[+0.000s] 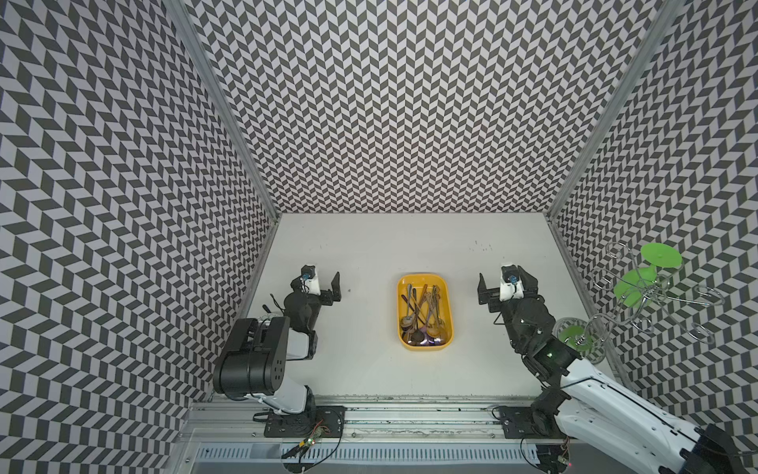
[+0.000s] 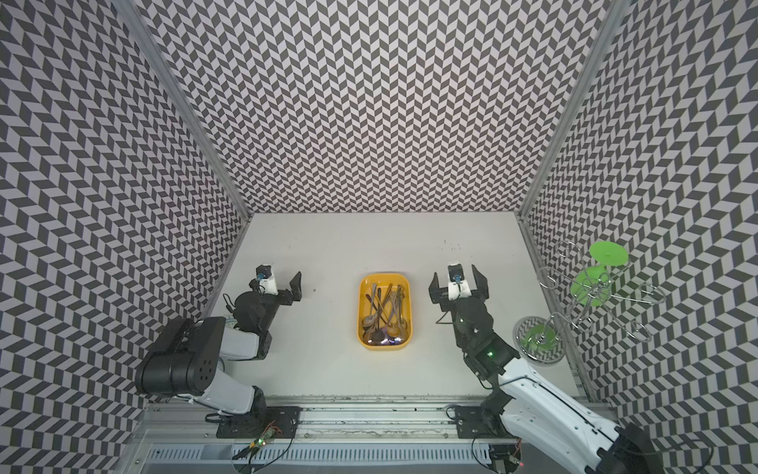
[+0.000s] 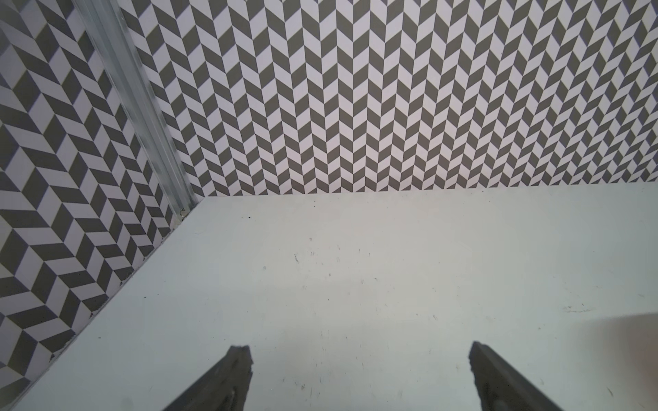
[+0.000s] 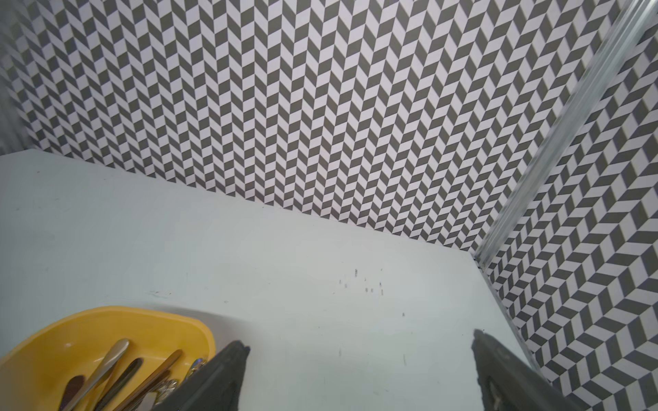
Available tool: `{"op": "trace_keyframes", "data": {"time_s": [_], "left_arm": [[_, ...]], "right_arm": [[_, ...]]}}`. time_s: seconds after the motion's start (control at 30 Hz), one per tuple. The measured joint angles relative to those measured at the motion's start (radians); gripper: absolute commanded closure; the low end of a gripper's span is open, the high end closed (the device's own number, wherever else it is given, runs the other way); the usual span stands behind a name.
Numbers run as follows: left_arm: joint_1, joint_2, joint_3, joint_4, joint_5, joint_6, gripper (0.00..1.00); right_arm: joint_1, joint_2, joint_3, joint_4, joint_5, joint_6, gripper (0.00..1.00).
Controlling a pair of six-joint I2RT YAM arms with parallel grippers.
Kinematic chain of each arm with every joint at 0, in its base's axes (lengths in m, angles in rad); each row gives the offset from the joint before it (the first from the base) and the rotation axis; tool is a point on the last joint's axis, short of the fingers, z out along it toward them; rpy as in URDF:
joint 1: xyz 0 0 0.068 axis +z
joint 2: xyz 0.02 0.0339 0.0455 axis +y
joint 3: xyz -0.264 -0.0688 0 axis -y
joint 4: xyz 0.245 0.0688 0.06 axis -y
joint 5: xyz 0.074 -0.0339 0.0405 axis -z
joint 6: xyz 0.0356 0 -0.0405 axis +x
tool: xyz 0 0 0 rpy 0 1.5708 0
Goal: Put the spoon into the storage box
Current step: Reset both arms
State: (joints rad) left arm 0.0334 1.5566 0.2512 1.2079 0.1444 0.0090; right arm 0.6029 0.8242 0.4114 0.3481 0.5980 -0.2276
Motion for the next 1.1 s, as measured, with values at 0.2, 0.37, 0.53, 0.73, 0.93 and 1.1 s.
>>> {"op": "trace_keyframes", "data": {"time_s": [0.2,0.37,0.53,0.73,0.93,1.1], "left_arm": [[0.0,0.0,0.0,0.01,-0.013,-0.003,0.01],[0.0,0.0,0.0,0.011,-0.019,-0.003,0.01],[0.0,0.0,0.0,0.011,-0.02,-0.003,0.01],[0.0,0.0,0.0,0.011,-0.02,-0.003,0.01],[0.0,0.0,0.0,0.011,-0.02,-0.003,0.01],[0.0,0.0,0.0,0.011,-0.021,-0.003,0.01]], "right_arm": [[-0.105,0.073,-0.082,0.183,-0.038,-0.015,0.0],[-0.2,0.175,-0.133,0.316,-0.082,0.001,0.0],[-0.273,0.281,-0.156,0.434,-0.13,0.024,0.0],[-0.321,0.411,-0.16,0.572,-0.173,0.05,0.0],[-0.351,0.538,-0.161,0.695,-0.206,0.068,0.0],[-0.371,0.604,-0.168,0.776,-0.226,0.082,0.0]]}}
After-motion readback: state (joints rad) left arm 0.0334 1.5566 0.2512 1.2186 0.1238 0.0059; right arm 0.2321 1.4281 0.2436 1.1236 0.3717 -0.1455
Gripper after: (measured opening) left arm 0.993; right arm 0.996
